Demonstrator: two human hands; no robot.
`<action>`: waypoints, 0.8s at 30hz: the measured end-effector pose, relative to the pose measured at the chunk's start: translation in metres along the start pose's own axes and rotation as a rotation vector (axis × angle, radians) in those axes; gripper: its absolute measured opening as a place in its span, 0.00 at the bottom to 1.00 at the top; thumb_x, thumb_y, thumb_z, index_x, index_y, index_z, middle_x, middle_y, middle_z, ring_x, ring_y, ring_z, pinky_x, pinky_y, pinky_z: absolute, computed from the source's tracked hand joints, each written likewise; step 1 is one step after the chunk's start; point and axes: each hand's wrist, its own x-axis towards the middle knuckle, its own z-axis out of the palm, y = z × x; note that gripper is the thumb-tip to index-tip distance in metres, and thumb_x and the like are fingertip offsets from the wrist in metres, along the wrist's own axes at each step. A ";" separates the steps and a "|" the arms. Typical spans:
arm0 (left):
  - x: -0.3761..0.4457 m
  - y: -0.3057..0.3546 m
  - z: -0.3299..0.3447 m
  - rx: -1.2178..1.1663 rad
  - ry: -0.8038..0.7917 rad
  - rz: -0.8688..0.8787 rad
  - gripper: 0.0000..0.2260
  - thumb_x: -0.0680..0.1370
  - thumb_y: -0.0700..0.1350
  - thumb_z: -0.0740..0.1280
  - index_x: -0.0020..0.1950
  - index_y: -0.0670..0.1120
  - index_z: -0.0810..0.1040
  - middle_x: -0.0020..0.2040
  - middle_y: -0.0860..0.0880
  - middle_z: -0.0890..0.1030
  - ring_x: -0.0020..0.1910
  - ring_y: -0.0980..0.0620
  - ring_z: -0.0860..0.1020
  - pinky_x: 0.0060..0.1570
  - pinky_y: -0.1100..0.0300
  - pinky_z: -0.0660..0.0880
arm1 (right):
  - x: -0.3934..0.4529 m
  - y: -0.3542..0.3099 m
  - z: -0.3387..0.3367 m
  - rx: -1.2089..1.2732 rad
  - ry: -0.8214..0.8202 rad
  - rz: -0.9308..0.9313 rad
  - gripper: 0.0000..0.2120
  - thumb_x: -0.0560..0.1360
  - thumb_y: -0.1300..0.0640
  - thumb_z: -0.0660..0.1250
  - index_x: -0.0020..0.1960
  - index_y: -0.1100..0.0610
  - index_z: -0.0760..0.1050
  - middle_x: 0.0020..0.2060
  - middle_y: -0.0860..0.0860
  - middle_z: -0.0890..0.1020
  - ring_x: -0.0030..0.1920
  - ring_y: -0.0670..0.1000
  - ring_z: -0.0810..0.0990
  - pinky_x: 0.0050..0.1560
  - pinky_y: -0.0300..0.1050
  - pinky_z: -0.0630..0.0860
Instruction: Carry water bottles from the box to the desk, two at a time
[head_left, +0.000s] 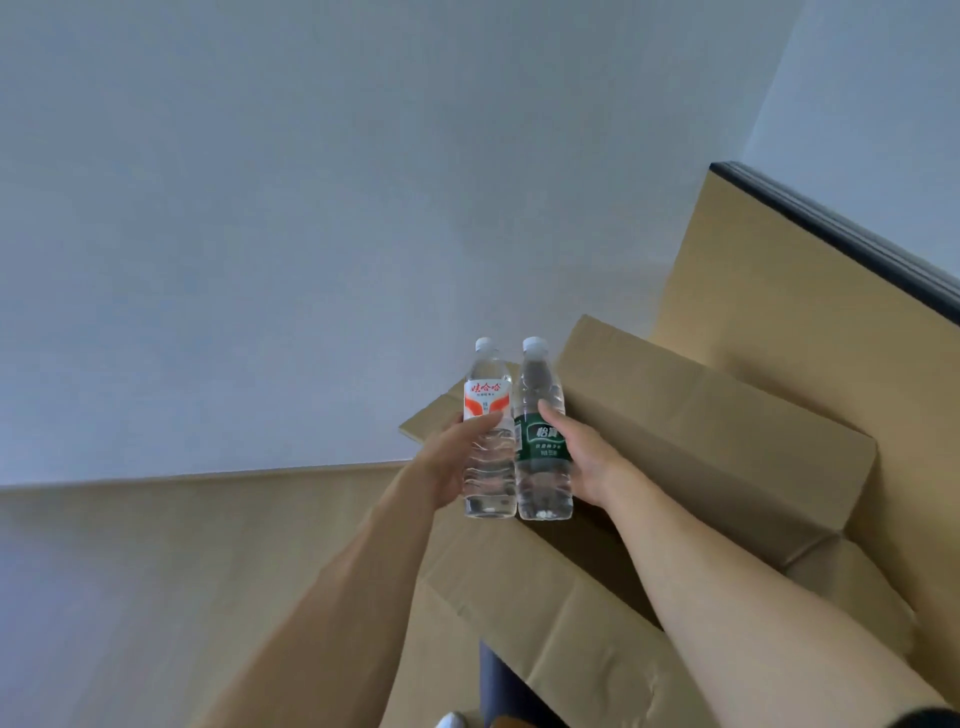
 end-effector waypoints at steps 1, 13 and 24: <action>-0.010 -0.001 -0.012 -0.013 0.031 0.017 0.17 0.79 0.44 0.71 0.66 0.42 0.75 0.48 0.42 0.84 0.42 0.44 0.84 0.43 0.49 0.81 | 0.003 0.003 0.012 -0.011 -0.049 0.005 0.26 0.78 0.42 0.68 0.68 0.59 0.74 0.60 0.62 0.82 0.59 0.63 0.82 0.57 0.59 0.80; -0.152 -0.004 -0.172 -0.194 0.418 0.180 0.19 0.78 0.41 0.72 0.67 0.39 0.74 0.50 0.40 0.83 0.42 0.43 0.84 0.48 0.46 0.81 | 0.041 0.071 0.200 -0.248 -0.463 0.117 0.28 0.78 0.45 0.67 0.71 0.62 0.71 0.65 0.67 0.77 0.66 0.68 0.76 0.69 0.68 0.69; -0.320 -0.028 -0.355 -0.348 0.805 0.320 0.20 0.77 0.40 0.72 0.69 0.44 0.74 0.56 0.40 0.83 0.41 0.49 0.85 0.37 0.54 0.82 | 0.049 0.183 0.441 -0.502 -0.797 0.228 0.24 0.81 0.46 0.63 0.72 0.57 0.70 0.63 0.64 0.80 0.62 0.65 0.80 0.60 0.61 0.78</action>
